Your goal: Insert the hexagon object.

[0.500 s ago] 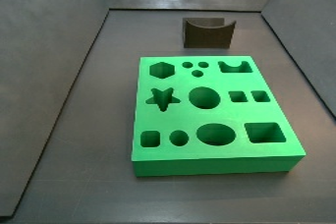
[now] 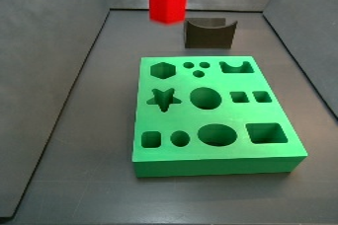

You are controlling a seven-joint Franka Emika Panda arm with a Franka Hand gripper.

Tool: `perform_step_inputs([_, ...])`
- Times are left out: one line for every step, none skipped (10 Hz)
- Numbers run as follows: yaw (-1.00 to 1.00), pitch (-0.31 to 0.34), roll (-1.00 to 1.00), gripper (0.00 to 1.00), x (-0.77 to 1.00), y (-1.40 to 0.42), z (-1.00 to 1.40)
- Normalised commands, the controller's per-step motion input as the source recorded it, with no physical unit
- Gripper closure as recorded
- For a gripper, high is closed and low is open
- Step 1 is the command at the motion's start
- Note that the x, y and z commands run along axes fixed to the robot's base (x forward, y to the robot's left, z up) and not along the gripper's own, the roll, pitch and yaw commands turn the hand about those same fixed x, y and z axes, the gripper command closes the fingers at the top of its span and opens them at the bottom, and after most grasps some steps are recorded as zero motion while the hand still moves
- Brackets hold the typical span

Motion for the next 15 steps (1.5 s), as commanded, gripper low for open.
perform_step_inputs([0.05, -0.01, 0.18, 1.0, 0.0, 0.19, -0.97])
perform_step_inputs([0.11, -0.023, 0.21, 1.0, 0.0, 0.23, -0.91])
perform_step_inputs([0.09, -0.017, 0.2, 1.0, 0.0, 0.23, -0.92])
perform_step_inputs([0.0, -0.013, 0.07, 1.0, -0.12, 0.39, -1.0])
perform_step_inputs([-0.03, -0.019, 0.0, 1.0, -0.34, 0.43, -1.0])
perform_step_inputs([-0.12, -0.027, -0.03, 1.0, -0.39, 0.45, -1.0])
perform_step_inputs([-0.08, -0.066, -0.19, 1.0, -0.18, 0.29, -0.8])
perform_step_inputs([-0.03, -0.027, -0.2, 1.0, 0.0, 0.0, -0.4])
perform_step_inputs([-0.06, -0.003, -0.12, 1.0, 0.07, -0.17, -0.23])
perform_step_inputs([0.0, 0.0, -0.1, 1.0, 0.3, -0.12, -0.27])
perform_step_inputs([0.0, 0.026, -0.05, 1.0, 0.43, 0.0, -0.34])
perform_step_inputs([0.0, 0.09, 0.0, 1.0, 0.41, 0.11, -0.32])
perform_step_inputs([0.0, 0.073, 0.06, 1.0, 0.28, 0.11, -0.41])
perform_step_inputs([0.0, 0.044, 0.02, 1.0, 0.29, 0.07, -0.47])
perform_step_inputs([0.02, 0.0, 0.04, 1.0, 0.07, 0.02, -0.65])
